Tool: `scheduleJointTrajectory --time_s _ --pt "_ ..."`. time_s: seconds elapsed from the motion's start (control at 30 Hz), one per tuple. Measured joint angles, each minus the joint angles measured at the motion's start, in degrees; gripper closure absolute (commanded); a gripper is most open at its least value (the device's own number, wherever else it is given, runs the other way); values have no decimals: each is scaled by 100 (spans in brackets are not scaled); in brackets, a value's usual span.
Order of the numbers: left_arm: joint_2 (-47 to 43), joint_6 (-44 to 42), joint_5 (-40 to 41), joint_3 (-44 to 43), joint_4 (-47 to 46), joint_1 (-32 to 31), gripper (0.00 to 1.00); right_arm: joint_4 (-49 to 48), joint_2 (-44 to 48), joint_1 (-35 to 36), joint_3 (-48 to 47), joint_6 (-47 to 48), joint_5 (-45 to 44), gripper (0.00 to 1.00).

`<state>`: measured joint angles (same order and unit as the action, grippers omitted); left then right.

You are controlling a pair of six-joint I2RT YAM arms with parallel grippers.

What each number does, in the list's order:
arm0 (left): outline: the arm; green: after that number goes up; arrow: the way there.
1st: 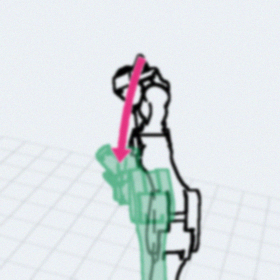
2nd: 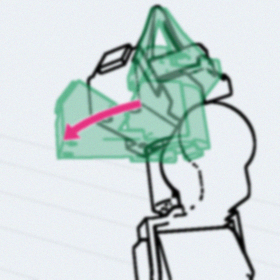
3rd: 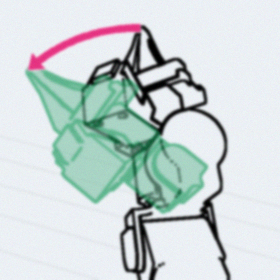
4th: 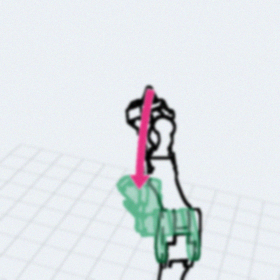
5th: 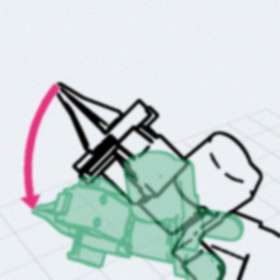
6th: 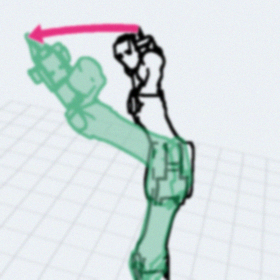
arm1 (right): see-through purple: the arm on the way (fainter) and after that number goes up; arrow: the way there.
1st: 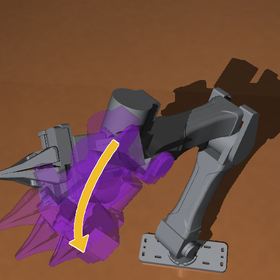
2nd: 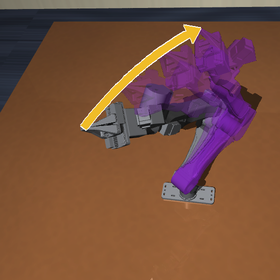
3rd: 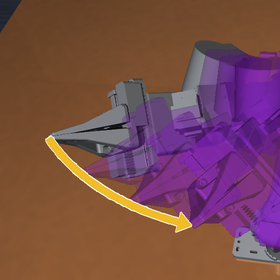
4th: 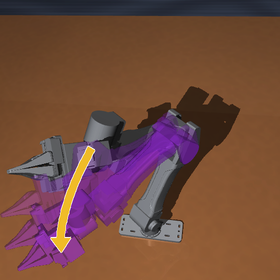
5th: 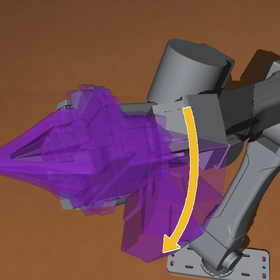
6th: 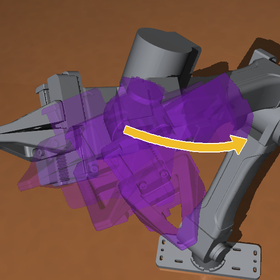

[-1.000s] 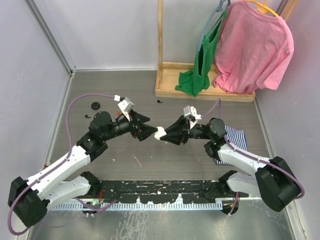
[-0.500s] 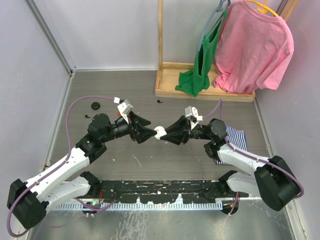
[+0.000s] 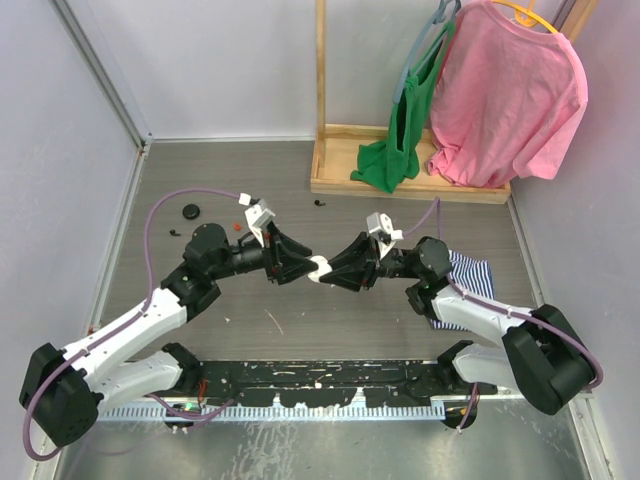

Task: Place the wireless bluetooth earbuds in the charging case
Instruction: Adjust the charging case.

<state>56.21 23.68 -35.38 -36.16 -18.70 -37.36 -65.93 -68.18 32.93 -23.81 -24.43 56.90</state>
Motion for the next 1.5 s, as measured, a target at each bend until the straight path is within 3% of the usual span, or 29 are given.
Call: scheduleJointTrajectory --time_s 0.8,1.2,1.5 --pt "186 -323 -852 -33 -284 31 87 -24 -48 0 -2 -114 164 92" --pt "9 -975 -920 -140 225 31 93 24 -81 35 -42 -120 240 61" --pt "-118 -1403 -903 -302 782 31 94 262 -262 37 -179 -109 343 51"
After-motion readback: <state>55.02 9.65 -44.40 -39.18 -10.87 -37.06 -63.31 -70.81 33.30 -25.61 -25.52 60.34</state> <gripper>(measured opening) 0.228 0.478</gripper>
